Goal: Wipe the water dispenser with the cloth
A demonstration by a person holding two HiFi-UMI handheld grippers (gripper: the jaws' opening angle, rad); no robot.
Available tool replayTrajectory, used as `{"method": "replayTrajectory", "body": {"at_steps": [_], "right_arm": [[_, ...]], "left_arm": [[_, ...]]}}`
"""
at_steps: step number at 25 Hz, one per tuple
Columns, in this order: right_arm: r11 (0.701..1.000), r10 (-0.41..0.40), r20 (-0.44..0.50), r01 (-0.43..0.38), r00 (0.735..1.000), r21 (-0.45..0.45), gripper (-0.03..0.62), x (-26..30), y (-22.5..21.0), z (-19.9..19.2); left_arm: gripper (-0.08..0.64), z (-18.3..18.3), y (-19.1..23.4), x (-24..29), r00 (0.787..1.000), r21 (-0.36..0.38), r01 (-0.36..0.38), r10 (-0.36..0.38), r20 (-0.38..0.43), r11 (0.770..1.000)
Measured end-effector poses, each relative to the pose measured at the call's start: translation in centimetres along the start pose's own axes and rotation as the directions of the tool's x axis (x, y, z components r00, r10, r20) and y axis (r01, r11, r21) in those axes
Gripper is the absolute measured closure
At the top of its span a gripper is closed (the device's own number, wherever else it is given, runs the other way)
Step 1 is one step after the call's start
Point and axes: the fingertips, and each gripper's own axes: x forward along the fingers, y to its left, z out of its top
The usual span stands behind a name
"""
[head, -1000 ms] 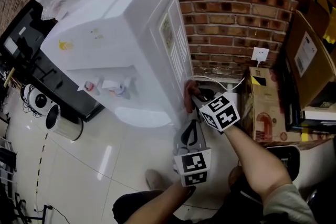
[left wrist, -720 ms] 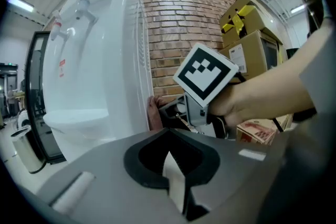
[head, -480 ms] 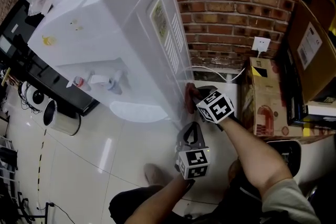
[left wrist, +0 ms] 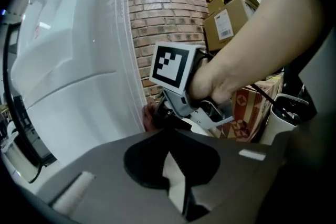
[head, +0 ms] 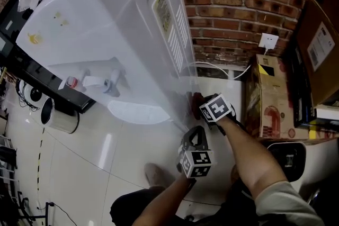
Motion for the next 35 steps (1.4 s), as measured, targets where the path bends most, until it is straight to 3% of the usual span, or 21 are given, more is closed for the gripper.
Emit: {"method": "replayTrajectory", "body": {"at_steps": [7,15,19,23,26,29,32,35], "right_arm": [[0.995,0.032,-0.116,-0.022,0.993,0.093,0.509,3.5,-0.2,-4.6],[0.989,0.082,-0.107,-0.068,0.991,0.132,0.508,3.7,0.4,-4.4],[0.985,0.057,-0.026,-0.053,0.998,0.163,0.508,0.8,-1.0,-2.8],[0.985,-0.032,0.156,0.005,0.987,0.175,0.508,-4.9,-4.2,2.1],[0.984,-0.098,0.328,0.042,0.940,0.173,0.508,-11.0,-5.5,6.5],[0.973,-0.152,0.508,0.039,0.848,0.226,0.508,-17.6,-5.8,10.7],[0.990,-0.130,0.594,0.075,0.794,0.117,0.509,-23.0,-3.9,14.3],[0.994,-0.072,0.654,0.111,0.753,-0.018,0.508,-27.5,-1.1,18.4]], "left_arm": [[0.560,-1.2,-0.7,-0.1,0.999,-0.022,0.040,-0.041,-0.034,0.999],[0.560,0.7,-1.1,-0.2,0.999,-0.012,0.048,-0.048,-0.012,0.999],[0.560,3.1,-1.1,-1.2,1.000,0.039,0.009,-0.009,-0.017,0.999],[0.560,9.1,0.3,-2.8,0.996,-0.004,-0.026,0.027,0.080,1.000],[0.560,14.0,1.7,-5.3,0.987,-0.037,-0.043,0.048,0.155,0.998],[0.560,18.3,2.8,-8.2,0.975,-0.053,-0.028,0.038,0.218,0.998],[0.560,22.2,4.3,-11.4,0.960,-0.052,-0.024,0.038,0.276,0.998],[0.560,25.4,6.9,-14.4,0.938,-0.053,-0.081,0.094,0.333,0.995]]}}
